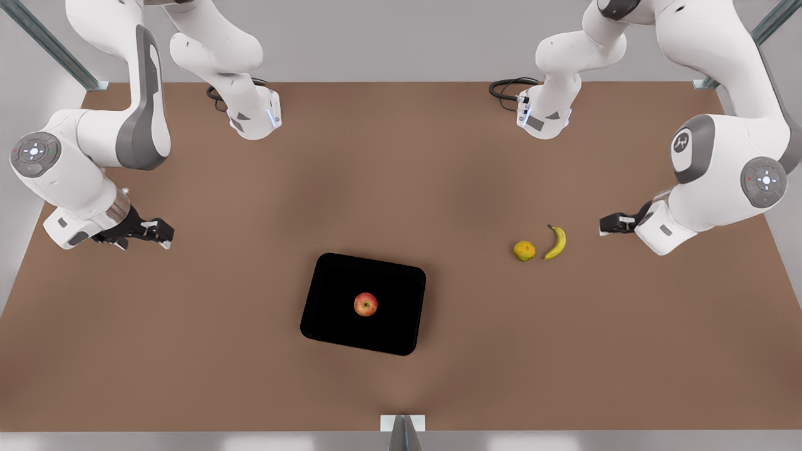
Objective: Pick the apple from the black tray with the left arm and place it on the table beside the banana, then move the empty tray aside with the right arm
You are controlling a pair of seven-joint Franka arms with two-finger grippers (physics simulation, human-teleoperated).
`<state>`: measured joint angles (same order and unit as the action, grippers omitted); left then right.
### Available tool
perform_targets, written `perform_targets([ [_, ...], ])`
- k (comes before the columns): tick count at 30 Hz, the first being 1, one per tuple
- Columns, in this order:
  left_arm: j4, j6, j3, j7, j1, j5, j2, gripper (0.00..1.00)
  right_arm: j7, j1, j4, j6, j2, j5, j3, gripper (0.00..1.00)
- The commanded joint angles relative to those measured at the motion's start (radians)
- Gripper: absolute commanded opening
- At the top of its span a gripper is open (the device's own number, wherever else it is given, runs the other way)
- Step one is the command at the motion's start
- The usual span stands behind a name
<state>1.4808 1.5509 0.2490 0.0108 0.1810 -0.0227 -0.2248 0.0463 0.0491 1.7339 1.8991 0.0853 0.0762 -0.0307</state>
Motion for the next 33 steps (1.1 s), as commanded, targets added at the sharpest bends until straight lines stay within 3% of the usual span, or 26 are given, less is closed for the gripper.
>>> perform_targets([
  [1,0.000,0.021,0.001,0.014,0.000,0.001,0.001,1.00,0.012,-0.002,-0.001,0.006,-0.001,-0.001,0.000,1.00],
  [5,-0.011,0.021,0.009,0.014,-0.017,0.007,0.005,1.00,0.012,-0.002,-0.001,0.006,-0.001,-0.001,0.000,1.00],
  [7,-0.046,0.043,0.010,0.015,-0.110,0.023,-0.001,1.00,0.012,-0.002,-0.001,0.006,-0.001,-0.001,0.000,1.00],
  [11,-0.281,0.123,0.010,0.469,-0.436,0.127,-0.237,1.00,0.012,-0.002,-0.001,0.006,0.001,-0.001,0.000,1.00],
  [13,-0.496,0.179,-0.001,0.731,-0.577,0.164,-0.441,1.00,0.012,-0.003,-0.001,0.006,0.001,-0.001,0.000,1.00],
  [16,-0.597,0.474,-0.024,1.006,-0.749,0.242,-0.640,1.00,0.012,-0.003,-0.001,0.006,0.002,-0.001,-0.001,1.00],
  [20,-0.632,0.592,-0.063,1.224,-0.853,0.248,-0.754,1.00,0.012,-0.003,-0.001,0.006,0.002,-0.001,-0.002,1.00],
  [22,-0.632,0.686,-0.142,1.230,-0.920,0.248,-0.815,1.00,0.012,-0.003,-0.001,0.006,0.002,-0.001,-0.002,1.00],
  [26,-0.714,0.879,-0.217,1.209,-0.917,0.248,-0.933,1.00,0.012,-0.003,-0.001,0.006,0.002,-0.001,-0.002,1.00],
  [33,-0.744,1.012,-0.223,1.213,-0.951,0.248,-1.010,1.00,0.012,-0.003,-0.001,0.006,0.002,-0.001,-0.002,1.00],
])
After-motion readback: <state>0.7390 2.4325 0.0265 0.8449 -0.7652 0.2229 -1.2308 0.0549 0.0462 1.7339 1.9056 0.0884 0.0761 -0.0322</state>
